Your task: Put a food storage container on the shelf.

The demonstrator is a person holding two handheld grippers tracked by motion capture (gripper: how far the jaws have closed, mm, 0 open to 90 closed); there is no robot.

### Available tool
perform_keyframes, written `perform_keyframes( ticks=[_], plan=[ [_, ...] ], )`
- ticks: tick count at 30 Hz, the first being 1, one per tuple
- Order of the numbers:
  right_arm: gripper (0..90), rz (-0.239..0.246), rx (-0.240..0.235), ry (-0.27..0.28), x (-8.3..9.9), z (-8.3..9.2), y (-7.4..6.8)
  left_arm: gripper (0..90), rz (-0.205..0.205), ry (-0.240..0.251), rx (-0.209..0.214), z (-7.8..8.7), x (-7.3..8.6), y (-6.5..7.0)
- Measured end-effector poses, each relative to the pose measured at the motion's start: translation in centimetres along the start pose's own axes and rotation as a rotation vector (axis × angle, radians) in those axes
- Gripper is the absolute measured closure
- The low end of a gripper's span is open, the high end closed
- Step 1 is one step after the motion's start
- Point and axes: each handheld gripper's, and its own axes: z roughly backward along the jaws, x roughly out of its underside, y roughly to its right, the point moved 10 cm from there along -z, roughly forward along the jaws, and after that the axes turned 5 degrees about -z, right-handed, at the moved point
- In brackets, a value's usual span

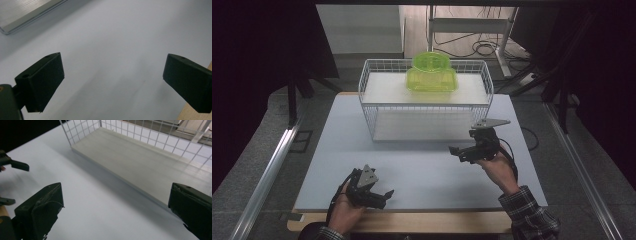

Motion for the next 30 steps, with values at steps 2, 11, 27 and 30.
perform_keyframes(
  ticks=[2,11,27,30],
  plan=[
    [0.0,-0.001,0.008,-0.002,0.6,-0.1,0.1,3.3,0.001,0.0,0.0,0.0,0.0,0.0],
    [0.0,-0.004,0.034,-0.011,3.7,-0.6,0.3,3.3,-0.001,-0.003,-0.001,0.0,0.1,0.0],
    [0.0,-0.025,0.075,-0.08,9.5,-2.1,1.1,2.8,-0.011,-0.005,-0.002,-0.2,0.1,0.1],
    [0.0,-0.024,0.081,-0.103,10.5,-2.3,1.1,2.7,-0.01,-0.006,0.0,-0.2,0.2,0.1]
  ],
)
